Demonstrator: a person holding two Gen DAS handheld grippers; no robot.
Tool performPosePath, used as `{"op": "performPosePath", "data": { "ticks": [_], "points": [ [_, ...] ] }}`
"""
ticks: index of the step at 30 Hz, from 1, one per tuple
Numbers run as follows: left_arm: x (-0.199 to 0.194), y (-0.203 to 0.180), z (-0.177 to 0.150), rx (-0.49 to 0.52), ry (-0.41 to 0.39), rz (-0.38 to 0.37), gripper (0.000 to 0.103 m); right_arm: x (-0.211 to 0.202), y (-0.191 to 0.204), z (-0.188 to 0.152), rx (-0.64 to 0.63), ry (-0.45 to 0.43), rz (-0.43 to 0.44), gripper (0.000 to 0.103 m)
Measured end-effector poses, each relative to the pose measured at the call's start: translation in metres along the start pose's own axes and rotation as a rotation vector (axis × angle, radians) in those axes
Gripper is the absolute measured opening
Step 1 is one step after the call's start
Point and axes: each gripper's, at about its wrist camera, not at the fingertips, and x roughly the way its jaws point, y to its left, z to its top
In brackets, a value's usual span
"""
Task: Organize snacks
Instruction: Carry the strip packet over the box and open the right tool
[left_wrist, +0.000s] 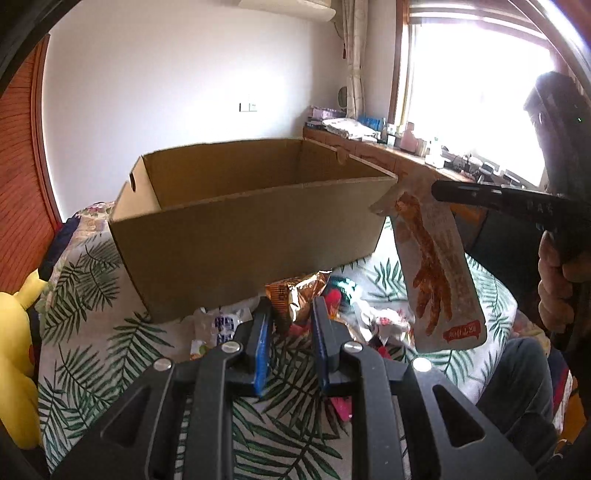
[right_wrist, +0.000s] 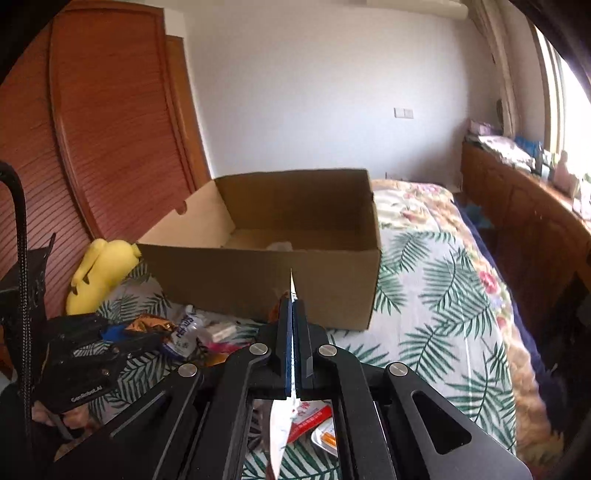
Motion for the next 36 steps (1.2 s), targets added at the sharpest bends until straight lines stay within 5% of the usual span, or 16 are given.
{"op": "performPosePath", "data": {
  "ticks": [18, 36],
  "points": [
    [-0.012, 0.012, 0.08, 0.059, -0.105, 0.024, 0.018, -0.03, 0.02, 0.082, -0.156, -0.133, 0.021, 0.0],
    [0.043, 0.058, 0.128, 0.025, -0.085, 0.068, 0.018, 0.002, 0.015, 0.158, -0.231, -0.188, -0.016, 0.0]
  ]
}}
